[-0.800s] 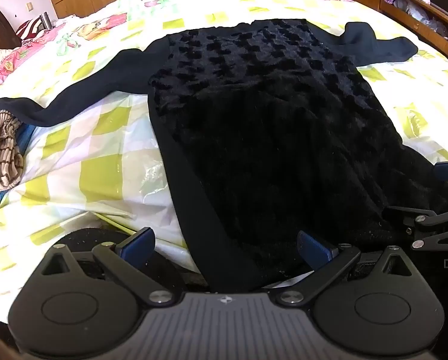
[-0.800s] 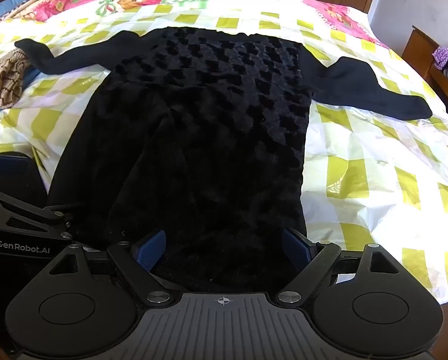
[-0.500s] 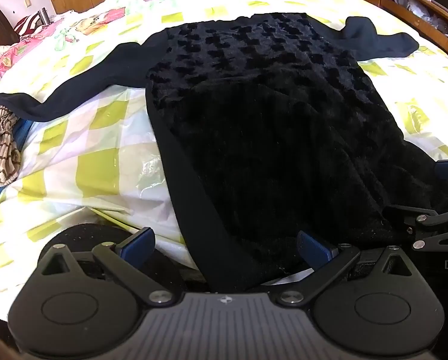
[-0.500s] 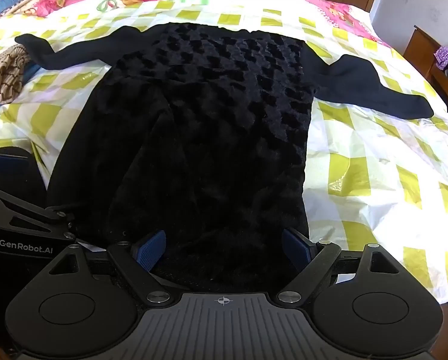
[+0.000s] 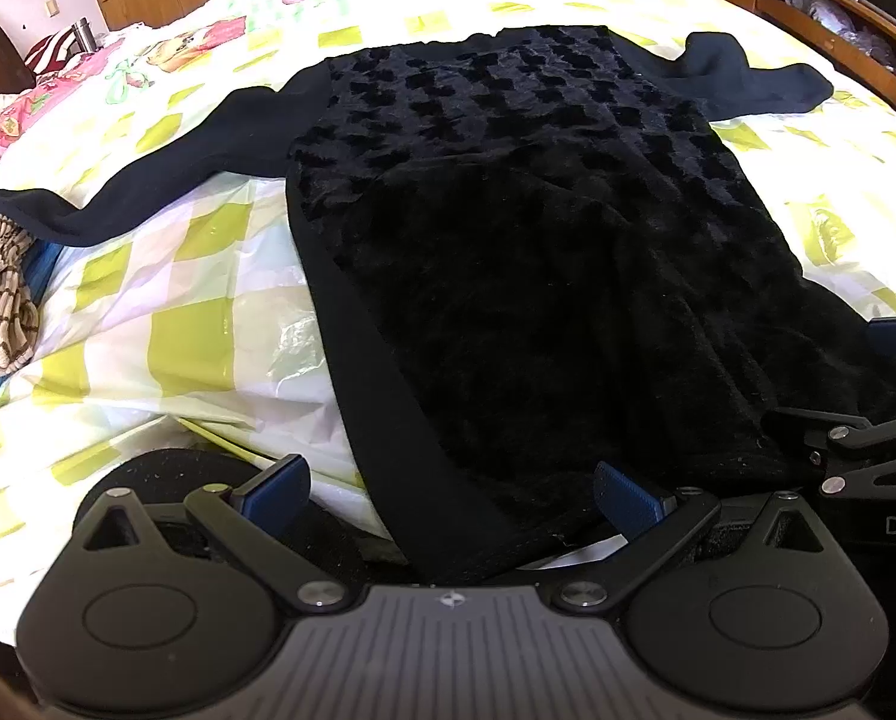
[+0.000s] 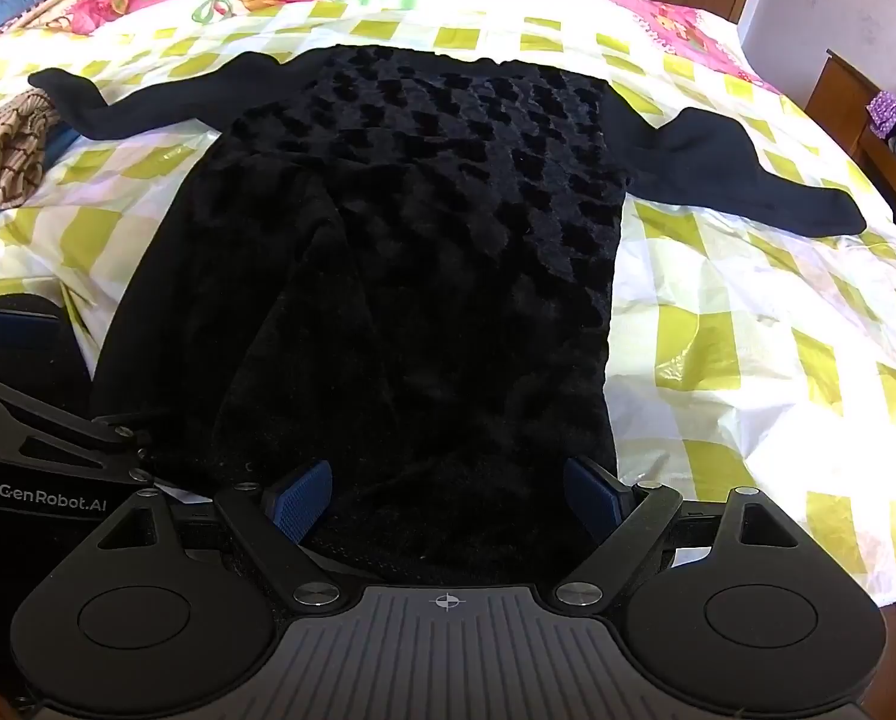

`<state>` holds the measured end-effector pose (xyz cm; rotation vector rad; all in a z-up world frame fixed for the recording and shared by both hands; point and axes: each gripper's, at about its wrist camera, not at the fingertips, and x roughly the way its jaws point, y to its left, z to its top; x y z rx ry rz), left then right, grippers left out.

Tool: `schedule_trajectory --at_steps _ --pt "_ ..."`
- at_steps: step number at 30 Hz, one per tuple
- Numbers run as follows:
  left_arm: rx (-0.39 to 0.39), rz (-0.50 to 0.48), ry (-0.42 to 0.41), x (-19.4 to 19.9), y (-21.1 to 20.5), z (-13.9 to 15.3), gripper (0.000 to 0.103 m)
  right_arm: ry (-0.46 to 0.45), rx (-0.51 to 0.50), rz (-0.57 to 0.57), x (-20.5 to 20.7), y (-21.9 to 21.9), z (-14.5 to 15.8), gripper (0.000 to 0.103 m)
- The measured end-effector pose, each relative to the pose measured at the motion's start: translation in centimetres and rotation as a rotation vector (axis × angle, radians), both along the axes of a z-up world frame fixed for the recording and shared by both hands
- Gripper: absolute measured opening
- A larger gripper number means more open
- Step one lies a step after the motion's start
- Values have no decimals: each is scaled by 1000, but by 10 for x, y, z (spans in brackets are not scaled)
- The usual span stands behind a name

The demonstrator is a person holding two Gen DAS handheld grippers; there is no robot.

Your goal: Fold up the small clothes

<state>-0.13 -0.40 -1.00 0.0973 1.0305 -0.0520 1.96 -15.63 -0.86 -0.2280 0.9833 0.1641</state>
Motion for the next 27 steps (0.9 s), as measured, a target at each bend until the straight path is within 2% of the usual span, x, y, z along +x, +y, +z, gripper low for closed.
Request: schedule_trajectory --at_steps 27 --pt "-5 -21 -22 -5 0 7 103 11 -5 -6 1 0 -4 86"
